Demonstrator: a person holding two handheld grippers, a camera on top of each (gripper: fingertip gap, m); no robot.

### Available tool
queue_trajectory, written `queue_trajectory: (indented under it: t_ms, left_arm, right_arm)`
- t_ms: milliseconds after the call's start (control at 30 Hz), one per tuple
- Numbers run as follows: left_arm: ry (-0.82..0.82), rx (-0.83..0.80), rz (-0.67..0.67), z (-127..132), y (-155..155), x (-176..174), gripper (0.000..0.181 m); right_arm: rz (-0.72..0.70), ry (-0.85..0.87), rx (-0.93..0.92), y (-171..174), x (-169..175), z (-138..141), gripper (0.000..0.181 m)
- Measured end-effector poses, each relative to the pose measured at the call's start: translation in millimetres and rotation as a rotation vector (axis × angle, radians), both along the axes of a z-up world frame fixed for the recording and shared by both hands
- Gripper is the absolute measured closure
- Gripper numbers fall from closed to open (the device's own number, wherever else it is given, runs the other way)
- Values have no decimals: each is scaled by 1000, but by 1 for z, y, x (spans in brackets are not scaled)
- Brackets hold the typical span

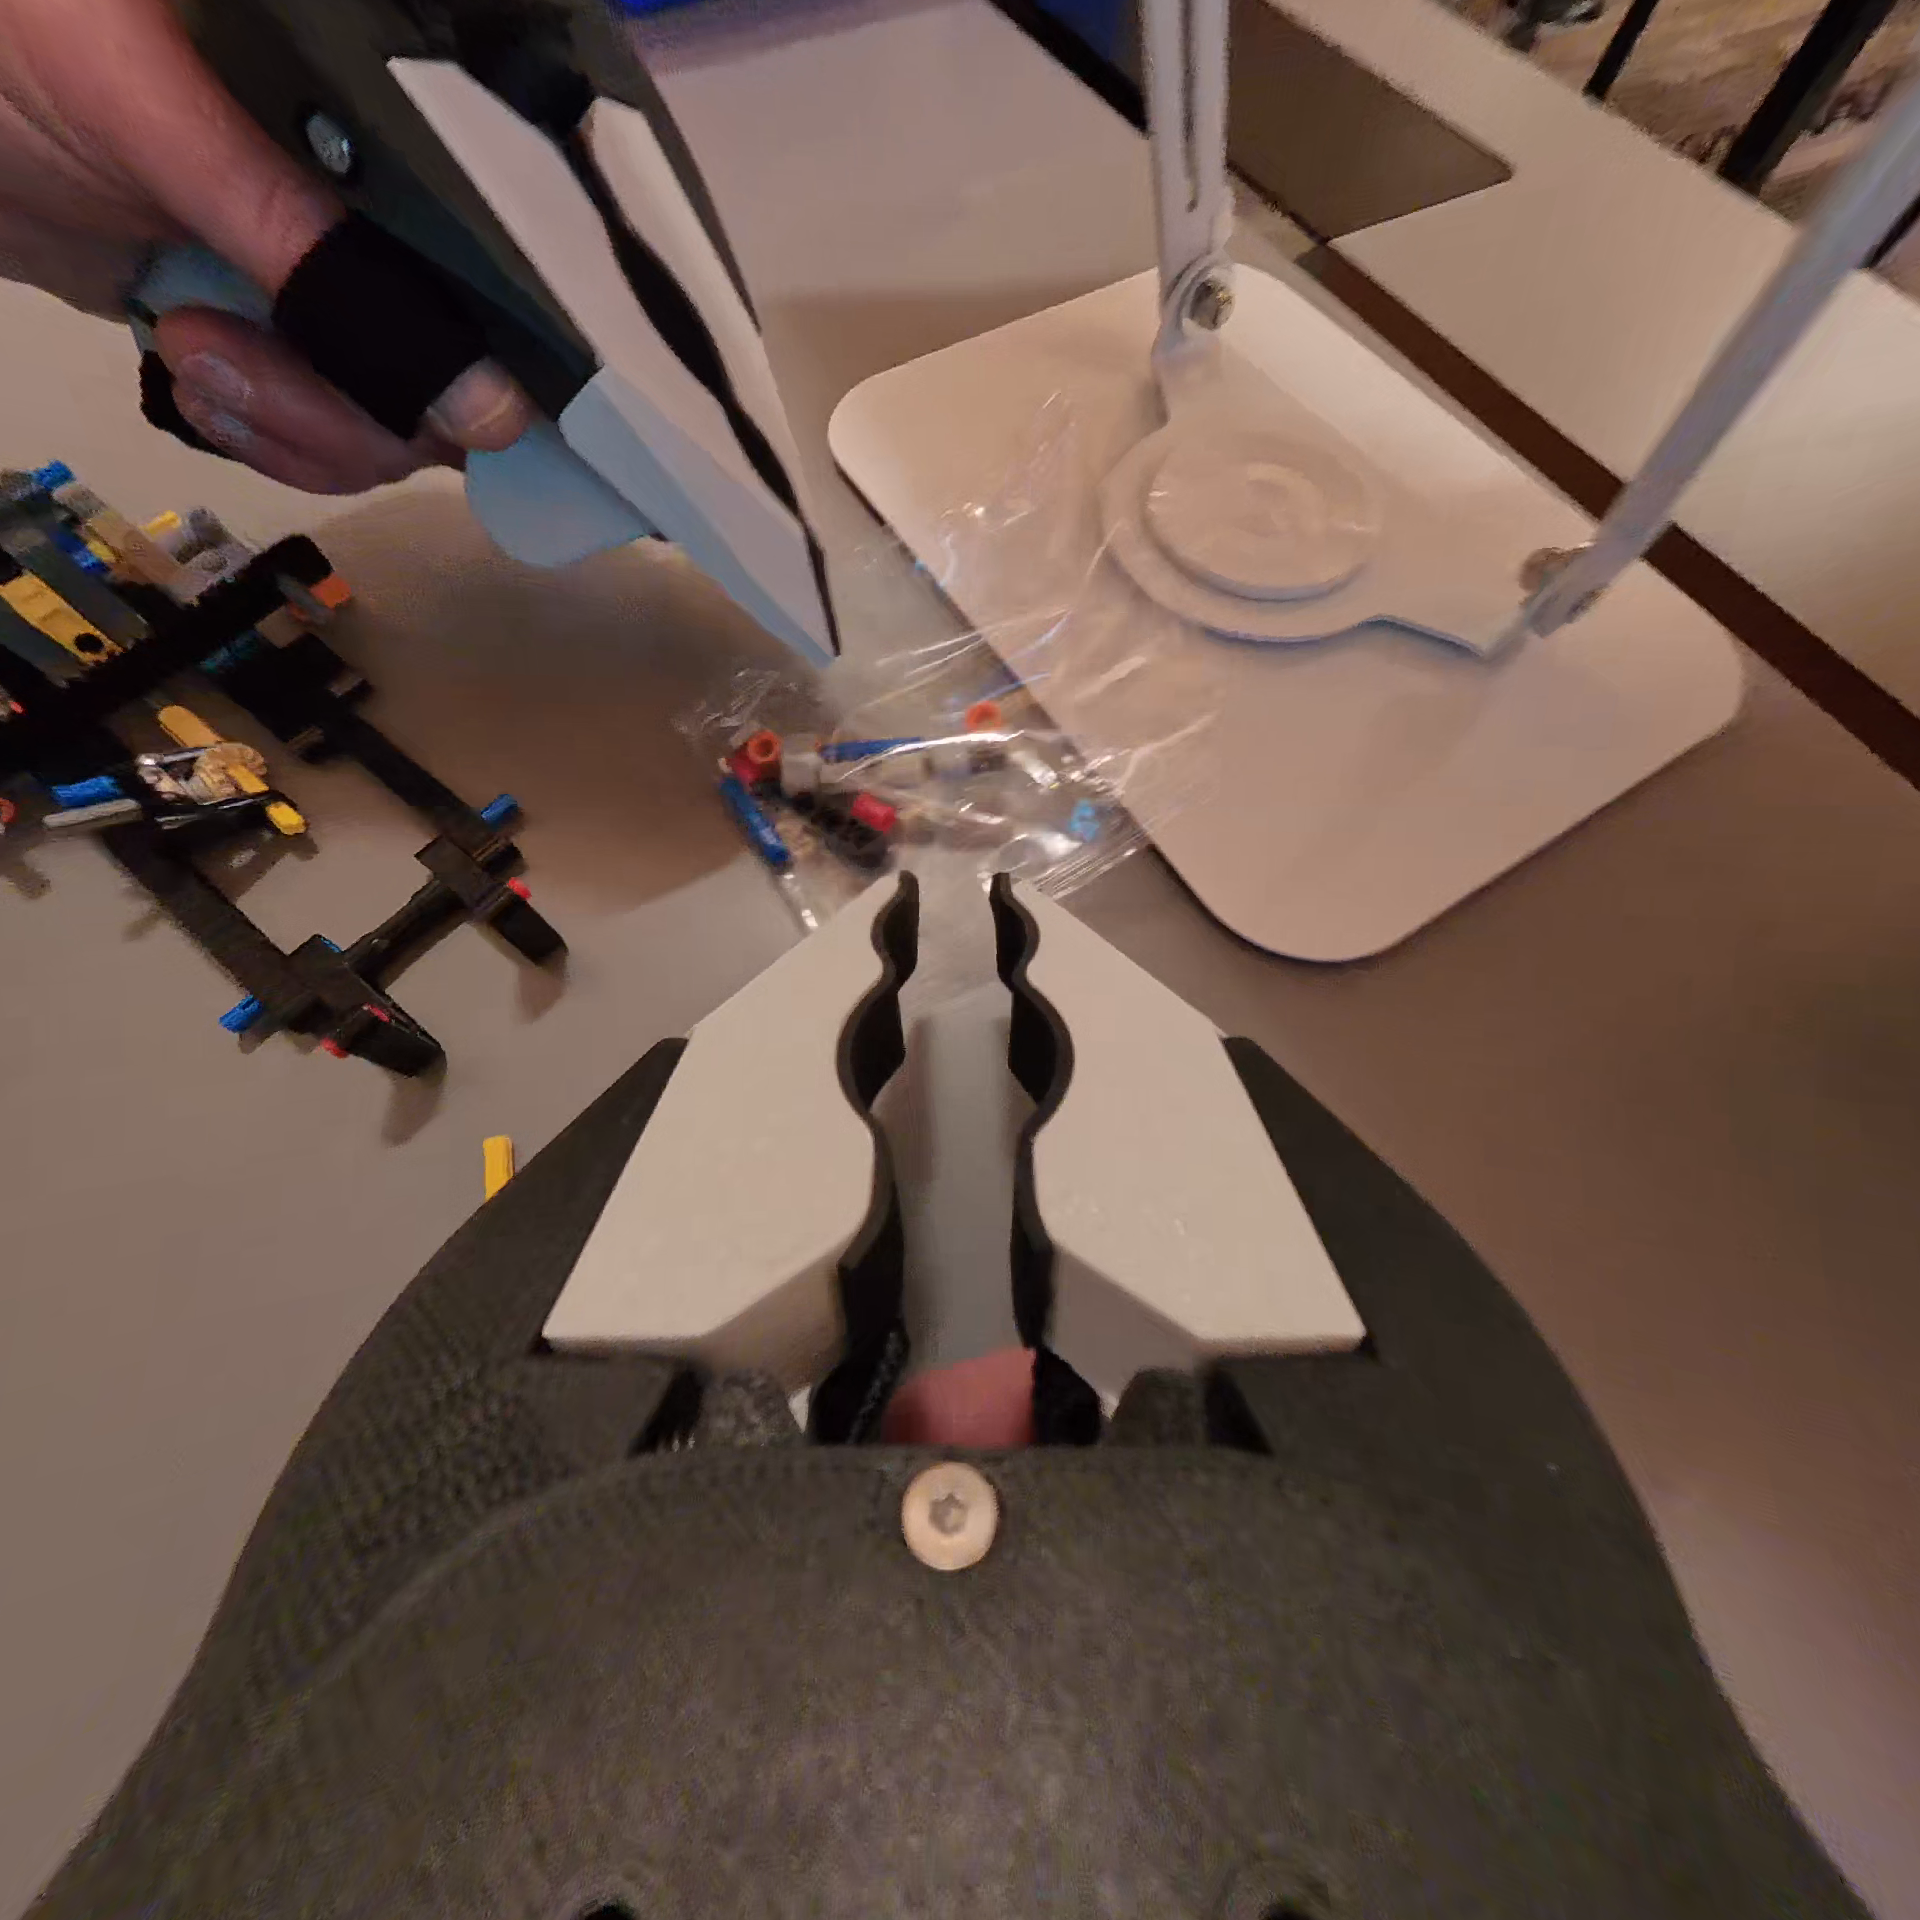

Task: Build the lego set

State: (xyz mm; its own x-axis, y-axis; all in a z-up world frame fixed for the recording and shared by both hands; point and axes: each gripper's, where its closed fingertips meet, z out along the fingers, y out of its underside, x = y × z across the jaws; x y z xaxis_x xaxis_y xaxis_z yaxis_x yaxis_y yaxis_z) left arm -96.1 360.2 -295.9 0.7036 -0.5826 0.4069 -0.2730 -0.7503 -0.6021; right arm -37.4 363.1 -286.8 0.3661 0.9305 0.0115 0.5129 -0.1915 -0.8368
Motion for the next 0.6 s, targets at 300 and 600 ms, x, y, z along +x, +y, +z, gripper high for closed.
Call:
queue_trajectory:
  t_ms: [300,600]
  left_arm:
    - [218,50,-309,3,-16,20,181]
    - [529,272,-706,17,-24,46,181]
  right_arm:
    - [-21,98,86,5,15,26,139]
    - [89,66,44,-2,8,17,162]
